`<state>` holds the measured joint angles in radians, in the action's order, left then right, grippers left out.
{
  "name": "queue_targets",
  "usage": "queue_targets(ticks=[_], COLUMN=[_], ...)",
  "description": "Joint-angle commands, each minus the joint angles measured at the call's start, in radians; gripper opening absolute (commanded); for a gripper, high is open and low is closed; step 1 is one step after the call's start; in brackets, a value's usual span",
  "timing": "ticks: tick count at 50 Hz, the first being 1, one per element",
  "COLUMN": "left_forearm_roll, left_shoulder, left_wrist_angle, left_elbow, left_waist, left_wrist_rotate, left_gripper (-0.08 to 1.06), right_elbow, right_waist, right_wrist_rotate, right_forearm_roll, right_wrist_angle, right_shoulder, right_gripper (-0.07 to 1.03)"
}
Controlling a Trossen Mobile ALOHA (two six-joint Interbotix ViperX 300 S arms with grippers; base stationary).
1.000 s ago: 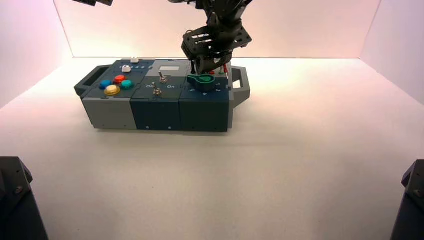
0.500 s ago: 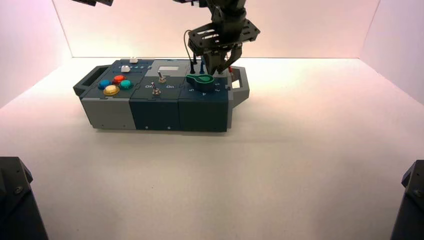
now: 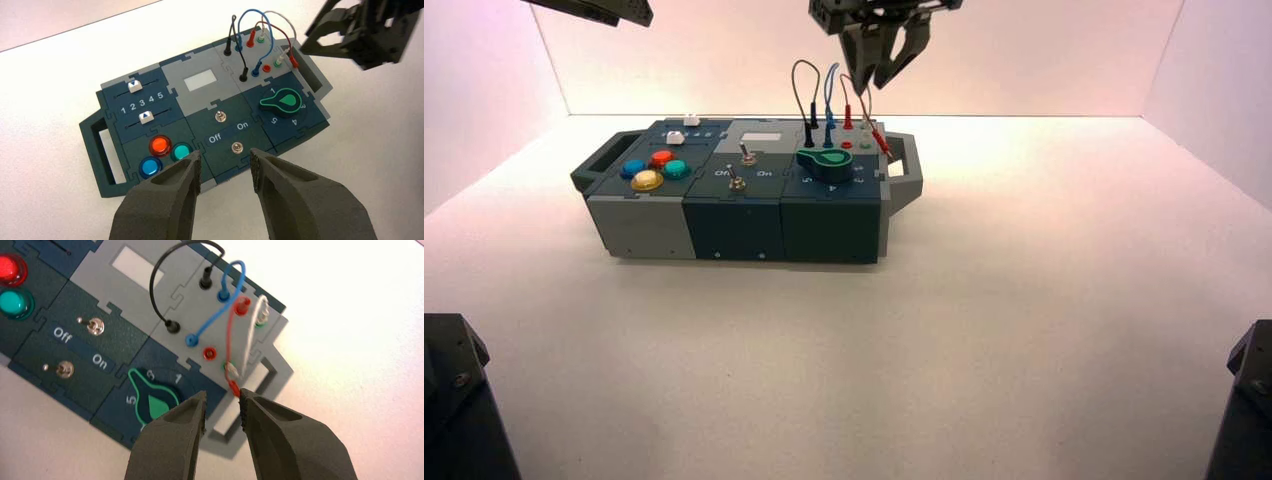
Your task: Insert the blue wire.
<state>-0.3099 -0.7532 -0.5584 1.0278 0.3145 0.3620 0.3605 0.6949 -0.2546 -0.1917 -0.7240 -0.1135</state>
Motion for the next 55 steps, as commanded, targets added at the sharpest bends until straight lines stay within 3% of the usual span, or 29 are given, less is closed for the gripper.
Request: queue_targets(ticks=[1, 8, 27, 40, 55], left_forearm_roll=[0.003, 0.012, 0.025, 0.028, 0.029], left_shoulder=[0.005, 0.005, 0.035, 0.049, 0.084], left_wrist_angle=[0.015, 0.032, 0.037, 0.043, 0.043], left_elbow=[-0.009, -0.002, 0.006, 0.014, 0.009], left_waist=[-0.005, -0.005, -0.011, -0.012, -0.012], left_wrist_rotate=[0.006, 0.008, 0.008, 0.008, 0.008], left_gripper=[0.53, 0.53, 0.53, 0.53, 0.53], right_elbow=[-0.003, 0.026, 0.044, 0.080, 0.092], right_waist=[0.005, 0.005, 0.012, 0.015, 0.015], right_wrist_rotate=[0.002, 0.003, 0.005, 0.003, 0.003], right_forearm_roll=[0.009, 0.011, 0.014, 0.018, 0.025], right_wrist_angle=[-0.034, -0.048, -0.143, -0.156, -0.175], right_shoulder=[0.060, 0.097, 0.190, 0.265, 0.272], right_gripper=[0.39, 0.46, 0.45, 0.45, 0.45])
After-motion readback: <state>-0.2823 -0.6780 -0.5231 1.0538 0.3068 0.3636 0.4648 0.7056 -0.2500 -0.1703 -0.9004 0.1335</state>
